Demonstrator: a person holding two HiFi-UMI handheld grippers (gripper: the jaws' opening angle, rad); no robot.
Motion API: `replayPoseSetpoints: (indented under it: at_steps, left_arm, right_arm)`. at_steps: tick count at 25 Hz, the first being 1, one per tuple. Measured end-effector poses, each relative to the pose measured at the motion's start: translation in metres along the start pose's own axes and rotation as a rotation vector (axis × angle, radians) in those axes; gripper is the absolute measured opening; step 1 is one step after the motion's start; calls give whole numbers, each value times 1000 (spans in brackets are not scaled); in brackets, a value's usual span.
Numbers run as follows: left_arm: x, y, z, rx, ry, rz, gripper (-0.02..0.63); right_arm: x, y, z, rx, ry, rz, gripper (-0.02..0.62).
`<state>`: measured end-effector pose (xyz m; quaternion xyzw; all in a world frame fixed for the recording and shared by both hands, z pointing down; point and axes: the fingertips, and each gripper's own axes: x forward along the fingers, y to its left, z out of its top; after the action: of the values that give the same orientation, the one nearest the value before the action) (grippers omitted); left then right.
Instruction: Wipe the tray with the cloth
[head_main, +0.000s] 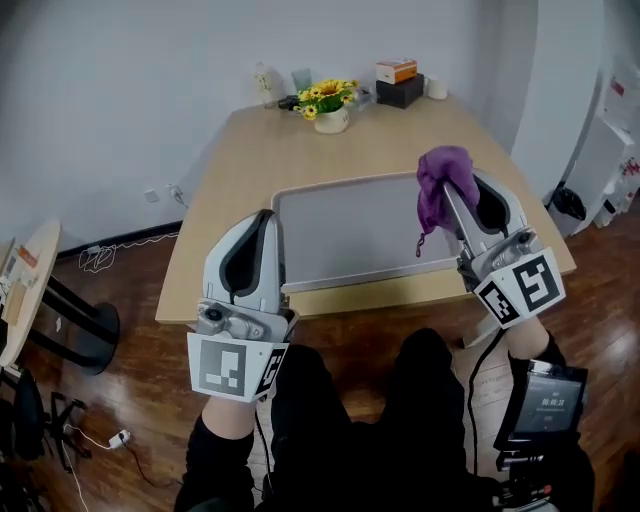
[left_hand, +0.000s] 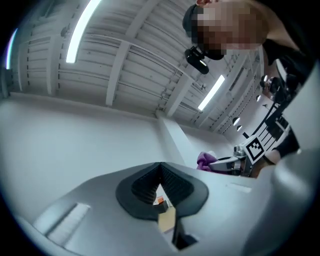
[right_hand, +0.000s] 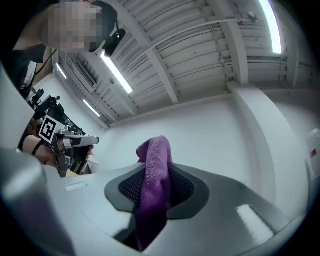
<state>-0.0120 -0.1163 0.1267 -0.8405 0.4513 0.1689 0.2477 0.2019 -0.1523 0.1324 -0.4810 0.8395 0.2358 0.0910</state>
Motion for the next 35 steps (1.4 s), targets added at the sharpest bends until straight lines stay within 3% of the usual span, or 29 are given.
replayPoseSetpoints:
  at_steps: [5,8,13,15,17,19,22,24,27,29,31,33,35]
  left_arm:
    - [-7,18,-9,-25,15,62,2]
    - [-13,27,-9,-15,21,106,2]
    - [-19,25,-17,-21,41,119,2]
    - [-21,25,-22,-28,59,117,2]
    - [-22,25,-24,-31,73,112,2]
    - [-24,26,-26,-27,84,109,2]
    - [-26,31,-28,-31,91,115,2]
    - [-28,33,-30,-37,94,122,2]
    - [-28,31,-29,-34,89,120,2]
    - [-27,29,-28,-33,82,116,2]
    - [-25,28,-26,-36,75,114,2]
    - [-22,25,-24,-40,70,106,2]
    - [-21,22,-23,-38,72,94,2]
  right_arm:
    - [-15,-84,-45,51,109,-180,94]
    - [-21,-130,-115,61,344,-249,94]
    - [-43,-137,-247,149,839,-197,107]
    - [-53,-133,-275,164,963,-178,121]
    - [-55,-136,-277,172,997,-190,143]
    - [-51,-142,-260,166,966,-212,183]
    - [-36,-155,-209,161,813,-270,231]
    - [-25,-163,-166,168,660,-311,249]
    - [-14,-162,-81,175,321,-353,249]
    - [-13,-148,-25,154,99,-355,213]
    - [-14,-124,11,148,-55,-317,171]
    - [-13,-95,23,166,-119,-256,101]
    - [-11,-69,19,161,-121,-201,114]
